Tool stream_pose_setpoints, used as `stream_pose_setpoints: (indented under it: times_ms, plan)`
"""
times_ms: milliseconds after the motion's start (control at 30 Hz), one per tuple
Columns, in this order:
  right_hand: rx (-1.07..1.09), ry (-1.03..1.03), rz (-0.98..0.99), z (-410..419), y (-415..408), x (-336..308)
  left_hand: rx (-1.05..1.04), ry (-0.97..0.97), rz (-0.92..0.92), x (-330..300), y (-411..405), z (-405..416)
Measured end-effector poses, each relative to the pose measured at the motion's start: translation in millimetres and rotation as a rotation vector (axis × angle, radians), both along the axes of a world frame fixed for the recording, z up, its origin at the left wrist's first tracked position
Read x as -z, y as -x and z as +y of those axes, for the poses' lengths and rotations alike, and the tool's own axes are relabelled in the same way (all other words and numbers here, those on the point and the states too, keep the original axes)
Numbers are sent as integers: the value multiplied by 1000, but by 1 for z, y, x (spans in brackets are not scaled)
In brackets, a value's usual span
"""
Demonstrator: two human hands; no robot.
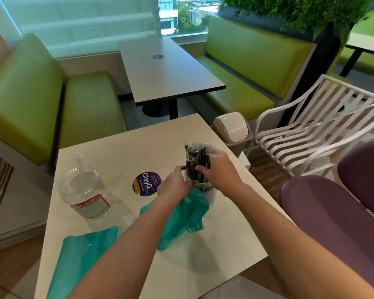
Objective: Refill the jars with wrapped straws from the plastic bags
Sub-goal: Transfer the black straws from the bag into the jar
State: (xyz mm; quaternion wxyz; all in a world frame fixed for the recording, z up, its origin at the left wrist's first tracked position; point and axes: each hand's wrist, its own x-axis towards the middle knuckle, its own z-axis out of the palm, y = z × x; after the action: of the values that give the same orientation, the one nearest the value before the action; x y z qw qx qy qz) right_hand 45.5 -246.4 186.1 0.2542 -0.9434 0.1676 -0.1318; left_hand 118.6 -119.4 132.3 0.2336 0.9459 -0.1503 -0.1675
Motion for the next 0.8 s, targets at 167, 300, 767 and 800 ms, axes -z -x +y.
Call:
stream_pose_setpoints:
  times_ms: [167, 300, 767, 800]
  plan:
    - [-45, 48, -315, 8, -2, -12, 15, -20, -8, -1, -2, 0]
    - [-233, 251, -159, 4, -9, 1, 4, -14, -2, -1, -2, 0]
    - [41, 230, 119, 3, -26, 9, 4, -27, 15, -3, -3, 0]
    - [25, 194, 144, 2, -28, 10, 8, -19, 19, -2, -4, 0]
